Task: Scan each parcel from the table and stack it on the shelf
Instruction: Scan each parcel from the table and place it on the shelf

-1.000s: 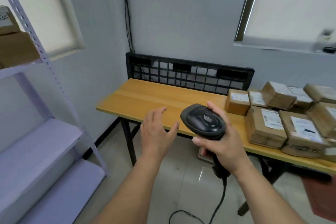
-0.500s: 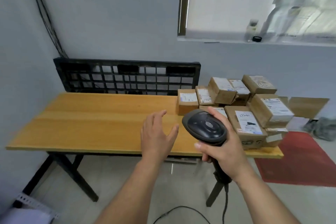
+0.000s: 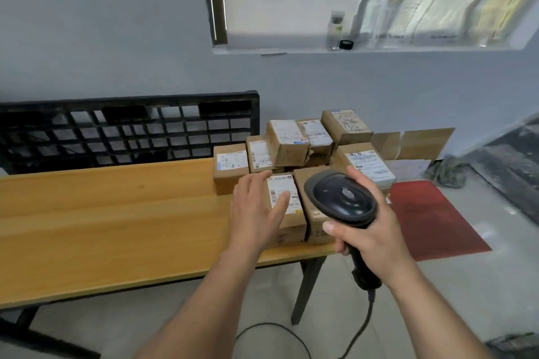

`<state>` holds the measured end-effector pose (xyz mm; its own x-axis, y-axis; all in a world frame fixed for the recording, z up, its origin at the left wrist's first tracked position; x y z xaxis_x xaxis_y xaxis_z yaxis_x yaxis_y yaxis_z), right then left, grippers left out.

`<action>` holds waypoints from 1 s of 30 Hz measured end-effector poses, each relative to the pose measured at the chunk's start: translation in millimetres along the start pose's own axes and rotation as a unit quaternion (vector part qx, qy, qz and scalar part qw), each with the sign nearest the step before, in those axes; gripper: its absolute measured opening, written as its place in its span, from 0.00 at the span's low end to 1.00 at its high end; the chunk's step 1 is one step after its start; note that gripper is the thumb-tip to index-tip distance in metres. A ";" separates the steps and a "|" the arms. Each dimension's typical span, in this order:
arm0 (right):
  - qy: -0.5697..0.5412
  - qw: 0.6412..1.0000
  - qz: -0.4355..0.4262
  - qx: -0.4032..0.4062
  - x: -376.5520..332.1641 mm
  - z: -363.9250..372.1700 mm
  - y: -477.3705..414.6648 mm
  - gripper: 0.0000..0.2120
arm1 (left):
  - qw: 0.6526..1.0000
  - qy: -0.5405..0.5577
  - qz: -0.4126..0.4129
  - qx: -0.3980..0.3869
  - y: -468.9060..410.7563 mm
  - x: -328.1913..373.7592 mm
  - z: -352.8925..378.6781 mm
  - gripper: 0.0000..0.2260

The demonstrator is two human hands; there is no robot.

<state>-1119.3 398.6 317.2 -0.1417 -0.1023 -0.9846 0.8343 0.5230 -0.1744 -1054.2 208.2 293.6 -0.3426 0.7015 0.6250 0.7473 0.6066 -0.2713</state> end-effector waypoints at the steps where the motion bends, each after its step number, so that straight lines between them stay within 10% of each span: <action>1: 0.005 1.000 0.001 0.003 1.1 -13.6 -4.2 0.42 | 1.000 0.000 -0.002 -0.004 -3.5 8.5 9.8 0.23; 15: 0.019 0.999 0.044 0.002 32.0 -172.3 -101.1 0.40 | 0.991 0.049 -0.079 -0.094 -64.9 100.7 146.6 0.28; 30: -0.024 0.992 0.110 -0.061 77.2 -160.5 -128.1 0.42 | 0.953 0.170 -0.118 -0.220 -57.0 98.8 193.4 0.26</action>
<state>-1322.6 459.4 261.7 0.0647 -0.0126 -0.9978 0.7708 0.6356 0.0419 -1240.7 315.2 229.3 -0.3823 0.3580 0.8518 0.8643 0.4645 0.1927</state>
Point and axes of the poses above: each hand's wrist, its own y-axis away from the middle knuckle, its own z-axis out of the palm, x = y × z, the point moved 6 cm from there along -y, towards the middle knuckle, and after that the axes turned 10 degrees about -y, right-handed, at the moved point
